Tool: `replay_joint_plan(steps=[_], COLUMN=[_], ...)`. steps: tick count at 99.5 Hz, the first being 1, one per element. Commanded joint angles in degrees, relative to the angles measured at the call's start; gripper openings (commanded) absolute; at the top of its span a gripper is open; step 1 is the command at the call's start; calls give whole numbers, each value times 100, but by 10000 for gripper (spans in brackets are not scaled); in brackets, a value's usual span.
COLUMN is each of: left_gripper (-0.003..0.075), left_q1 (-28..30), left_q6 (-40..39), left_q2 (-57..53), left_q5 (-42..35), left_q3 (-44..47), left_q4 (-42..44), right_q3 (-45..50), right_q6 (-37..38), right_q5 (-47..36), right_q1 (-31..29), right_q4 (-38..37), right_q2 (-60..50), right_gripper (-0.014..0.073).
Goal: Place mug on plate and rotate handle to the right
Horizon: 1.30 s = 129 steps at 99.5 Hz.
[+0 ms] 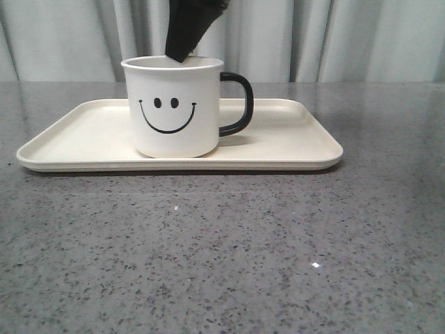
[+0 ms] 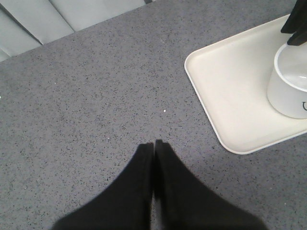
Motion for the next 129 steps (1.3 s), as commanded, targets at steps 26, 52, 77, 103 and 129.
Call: replay_joint_plan(steps=[26,52,77,103,129], left_gripper=[-20,-20,-20,-20,-20], left_q1=[3,3,3,3,3], left_q6=[-64,-64,-64,-64,-64], left_q2=[-23,-23,-23,-23,-23], left_q5=[-73,-73,-73,-83,-110], left_q3=[-119,-119,-119,-119,-119], left_q4=[83,83,83,83,83], right_q3=[-784,-1028,-999,-965,107], right_q6=[339,1083,1581,1987,2279], right_q5=[501,-24,-183,223,-422], right_q1=[-10,-211,-1194,-2390,-3395], right_q4=[182,351,1099,1092,1044], right_q2=[-643,-1319,-2446,-3543,-4766], right_gripper=[176,172,172,144,-2])
